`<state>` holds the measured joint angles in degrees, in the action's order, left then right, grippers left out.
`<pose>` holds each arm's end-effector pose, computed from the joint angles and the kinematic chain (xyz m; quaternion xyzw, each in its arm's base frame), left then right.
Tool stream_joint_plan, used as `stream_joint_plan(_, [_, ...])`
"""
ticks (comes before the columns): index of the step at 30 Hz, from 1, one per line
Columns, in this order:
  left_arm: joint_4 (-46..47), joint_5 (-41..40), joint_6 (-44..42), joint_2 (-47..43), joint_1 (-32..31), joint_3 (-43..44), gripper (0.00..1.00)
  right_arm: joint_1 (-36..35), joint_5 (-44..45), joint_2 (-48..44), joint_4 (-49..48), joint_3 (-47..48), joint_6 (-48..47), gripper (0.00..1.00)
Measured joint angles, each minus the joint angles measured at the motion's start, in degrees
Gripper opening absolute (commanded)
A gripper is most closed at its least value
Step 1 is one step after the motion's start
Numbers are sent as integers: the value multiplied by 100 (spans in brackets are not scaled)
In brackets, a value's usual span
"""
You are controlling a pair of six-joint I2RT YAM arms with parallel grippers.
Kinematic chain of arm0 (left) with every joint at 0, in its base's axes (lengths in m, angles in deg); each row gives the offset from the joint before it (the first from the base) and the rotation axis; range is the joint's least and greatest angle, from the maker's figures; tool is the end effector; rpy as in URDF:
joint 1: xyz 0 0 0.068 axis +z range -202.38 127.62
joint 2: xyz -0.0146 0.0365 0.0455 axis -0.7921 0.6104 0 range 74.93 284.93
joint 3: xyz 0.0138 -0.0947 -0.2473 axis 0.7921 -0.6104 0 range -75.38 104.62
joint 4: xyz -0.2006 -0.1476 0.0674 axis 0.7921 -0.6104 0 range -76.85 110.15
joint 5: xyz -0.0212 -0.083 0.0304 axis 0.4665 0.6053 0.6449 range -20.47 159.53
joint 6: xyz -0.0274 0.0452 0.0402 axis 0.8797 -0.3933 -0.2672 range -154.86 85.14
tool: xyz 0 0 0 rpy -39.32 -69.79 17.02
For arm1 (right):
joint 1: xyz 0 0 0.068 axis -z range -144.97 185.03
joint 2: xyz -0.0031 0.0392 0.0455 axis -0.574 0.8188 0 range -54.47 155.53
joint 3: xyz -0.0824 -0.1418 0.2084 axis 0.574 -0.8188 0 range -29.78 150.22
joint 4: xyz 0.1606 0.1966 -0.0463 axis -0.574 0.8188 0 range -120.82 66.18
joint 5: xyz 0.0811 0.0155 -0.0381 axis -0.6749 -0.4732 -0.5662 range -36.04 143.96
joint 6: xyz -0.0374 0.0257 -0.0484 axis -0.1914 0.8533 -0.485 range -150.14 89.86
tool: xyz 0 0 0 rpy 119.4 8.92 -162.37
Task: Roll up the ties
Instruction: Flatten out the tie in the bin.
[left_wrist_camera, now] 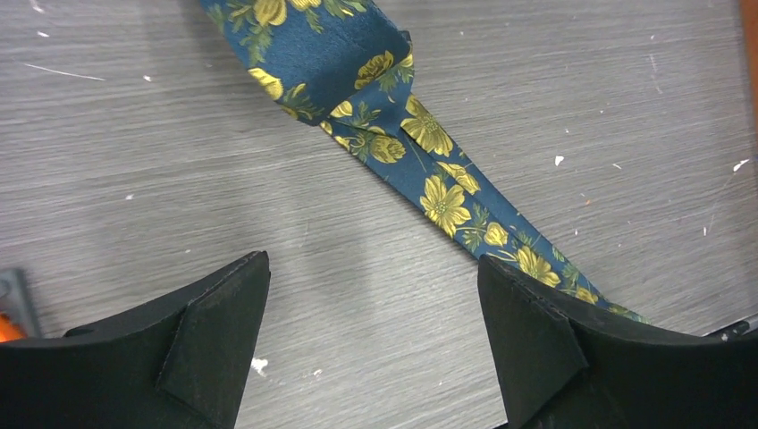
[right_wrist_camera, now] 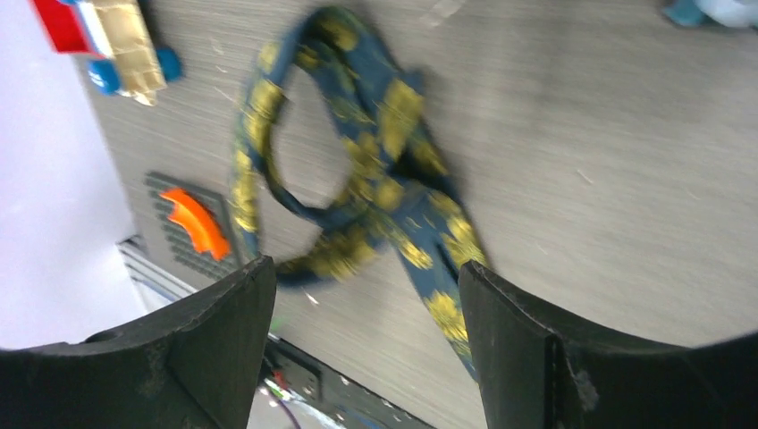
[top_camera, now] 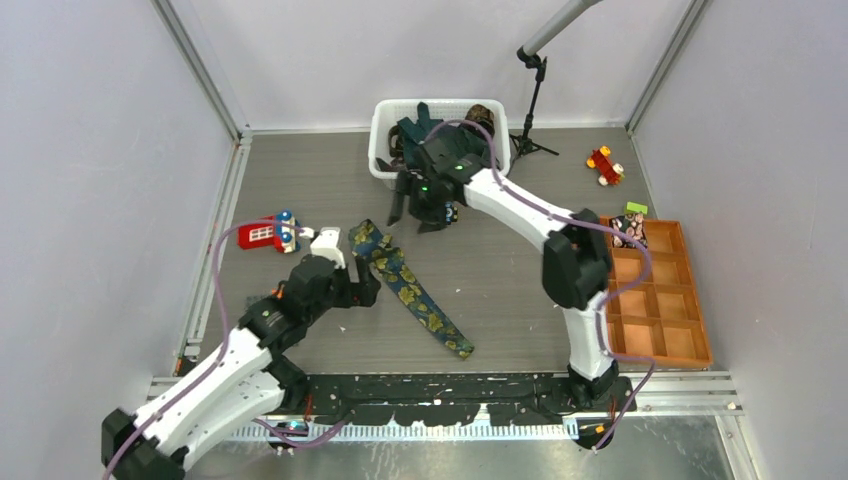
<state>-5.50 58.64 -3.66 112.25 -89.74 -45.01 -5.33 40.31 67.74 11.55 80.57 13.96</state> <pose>0.1404 -0.0946 0.2315 0.0013 0.8744 -0.2004 0.4419 0.3563 0.3191 0.2378 -0.0057 0.9456 0.2887 0.1498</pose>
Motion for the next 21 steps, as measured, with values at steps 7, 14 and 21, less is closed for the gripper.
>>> stream_joint_plan(7, [1357,61,286,1572,0,-214,91,28,636,-2103,-48,-2577,-76,75])
stream_joint_plan(14, [2124,-35,260,2955,0,76,88,-186,619,-2820,-326,-4076,-245,68])
stream_joint_plan(21, [2695,-151,192,3661,284,378,75,-398,415,-2863,-555,-4935,-437,59])
